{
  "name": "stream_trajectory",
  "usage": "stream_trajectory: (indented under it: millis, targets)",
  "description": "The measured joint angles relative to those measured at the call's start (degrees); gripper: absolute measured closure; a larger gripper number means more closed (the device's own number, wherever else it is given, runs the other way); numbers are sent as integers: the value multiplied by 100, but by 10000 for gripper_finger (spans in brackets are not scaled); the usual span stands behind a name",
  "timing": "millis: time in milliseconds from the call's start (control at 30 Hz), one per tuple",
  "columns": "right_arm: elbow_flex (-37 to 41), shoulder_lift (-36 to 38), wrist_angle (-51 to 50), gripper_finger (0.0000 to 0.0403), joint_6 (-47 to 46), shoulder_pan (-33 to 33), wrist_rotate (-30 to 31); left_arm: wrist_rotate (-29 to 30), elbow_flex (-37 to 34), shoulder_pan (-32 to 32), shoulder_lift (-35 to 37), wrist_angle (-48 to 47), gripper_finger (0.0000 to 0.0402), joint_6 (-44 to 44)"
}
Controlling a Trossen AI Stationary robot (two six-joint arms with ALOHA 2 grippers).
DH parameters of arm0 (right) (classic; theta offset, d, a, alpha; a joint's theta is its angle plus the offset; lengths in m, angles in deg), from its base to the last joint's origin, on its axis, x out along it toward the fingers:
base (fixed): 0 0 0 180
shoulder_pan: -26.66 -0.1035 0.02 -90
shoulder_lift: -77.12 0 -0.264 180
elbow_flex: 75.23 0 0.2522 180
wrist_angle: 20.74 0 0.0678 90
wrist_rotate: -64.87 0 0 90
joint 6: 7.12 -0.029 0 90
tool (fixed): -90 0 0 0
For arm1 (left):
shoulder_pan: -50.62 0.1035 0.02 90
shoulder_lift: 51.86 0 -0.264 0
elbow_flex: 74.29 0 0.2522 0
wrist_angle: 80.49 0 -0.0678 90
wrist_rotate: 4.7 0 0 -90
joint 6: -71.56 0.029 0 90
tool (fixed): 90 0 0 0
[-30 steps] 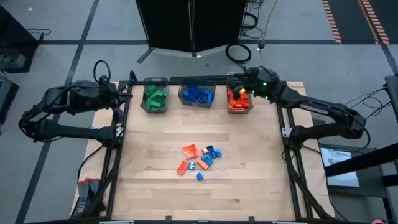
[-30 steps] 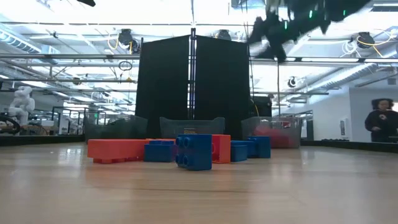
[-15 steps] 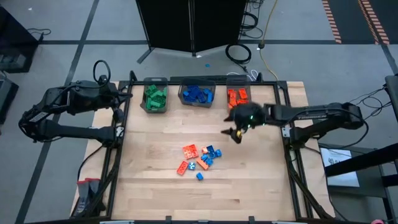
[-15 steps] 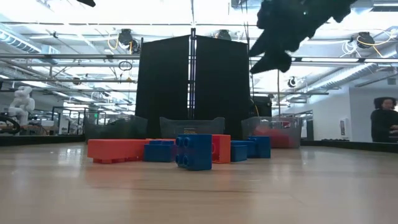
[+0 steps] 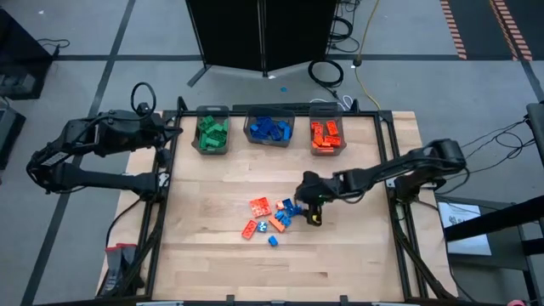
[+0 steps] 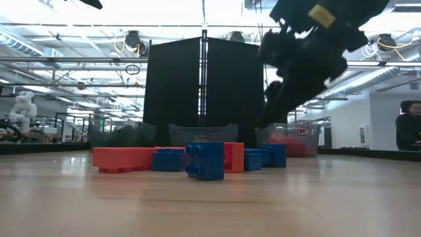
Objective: Sort blocks
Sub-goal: Put the blue game piece into the middle black bin
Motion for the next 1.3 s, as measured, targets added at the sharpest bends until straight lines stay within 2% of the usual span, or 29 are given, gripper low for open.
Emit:
stream_trajectory:
  millis: [267,667,833,1033,1300]
  targets:
    - [0,-536,93,103,283,-138,0,-2,0,0,-28,-8,402,0]
    - [-5,-1042,231,113,143,-132,61,-2,0,0,-28,-21,402,2]
    - [-9,-1102,281,162,-7,-130,111,-2,0,0,-28,-21,402,3]
    - [-12,-1106,297,274,-113,-126,116,-2,0,0,-28,-21,402,24]
    - [-6,-1018,238,277,-620,-128,43,-2,0,0,-28,-26,402,33]
